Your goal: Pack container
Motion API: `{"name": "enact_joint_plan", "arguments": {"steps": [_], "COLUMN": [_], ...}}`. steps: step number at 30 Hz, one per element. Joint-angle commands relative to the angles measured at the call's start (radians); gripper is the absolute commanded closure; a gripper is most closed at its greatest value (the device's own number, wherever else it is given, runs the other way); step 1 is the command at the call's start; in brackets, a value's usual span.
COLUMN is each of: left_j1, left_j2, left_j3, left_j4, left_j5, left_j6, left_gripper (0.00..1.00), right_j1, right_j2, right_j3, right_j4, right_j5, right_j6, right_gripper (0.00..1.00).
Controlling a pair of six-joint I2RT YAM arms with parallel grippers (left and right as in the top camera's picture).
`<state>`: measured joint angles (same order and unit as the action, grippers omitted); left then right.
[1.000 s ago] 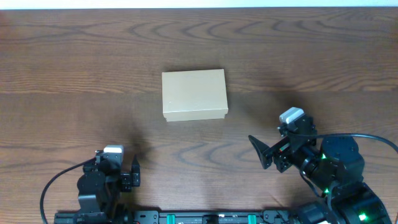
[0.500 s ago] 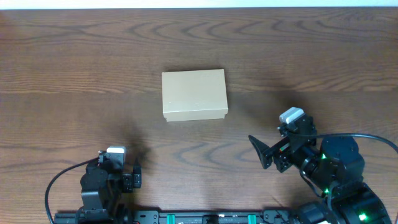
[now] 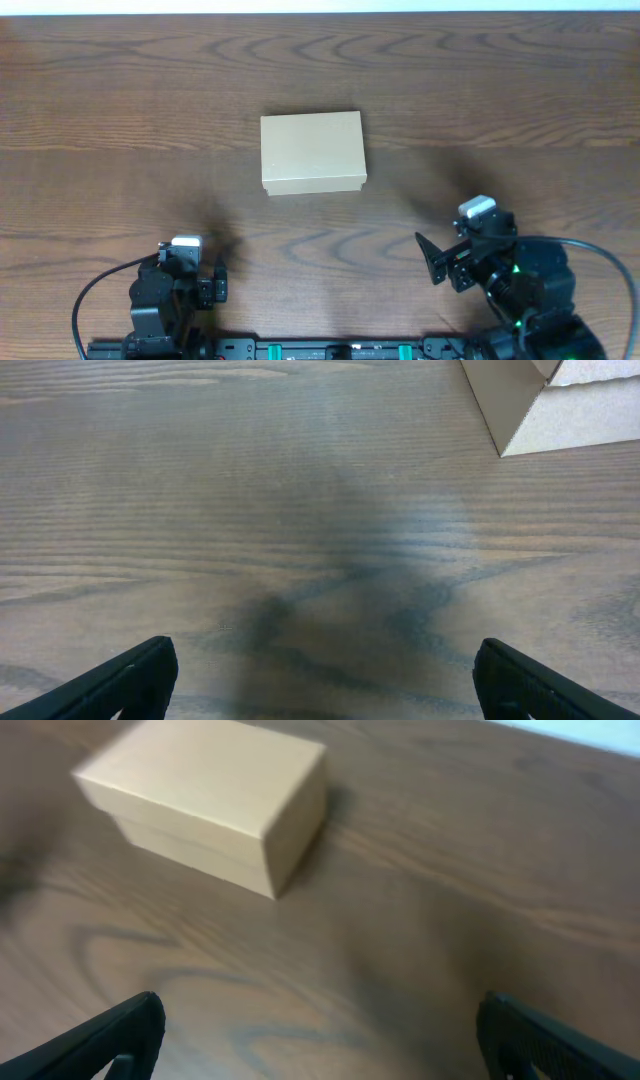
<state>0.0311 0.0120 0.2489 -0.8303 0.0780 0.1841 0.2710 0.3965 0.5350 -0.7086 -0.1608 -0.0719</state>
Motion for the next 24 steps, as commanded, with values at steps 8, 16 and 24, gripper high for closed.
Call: {"name": "enact_joint_plan", "arguments": {"steps": [8,16,24], "left_j1": [0.001,0.001,0.001], "left_j2": [-0.008,-0.008,-0.008], "left_j3": [-0.016,-0.016,-0.016], "left_j4": [-0.056,-0.056,-0.056], "left_j5": [-0.007,-0.007,-0.007], "left_j6": [0.003,0.003,0.003], "left_gripper": [0.04,0.04,0.05], "right_j1": [-0.136,-0.161,-0.161], "right_j2": [-0.242,-0.32,-0.356], "right_j3": [-0.278,-0.354,-0.375], "right_j4": [0.043,0.043,0.035], "right_j5": [0.023,0.034,0.031], "right_j6": [0.225,0.224,0.224], "right_gripper": [0.01,0.01,0.01]}}
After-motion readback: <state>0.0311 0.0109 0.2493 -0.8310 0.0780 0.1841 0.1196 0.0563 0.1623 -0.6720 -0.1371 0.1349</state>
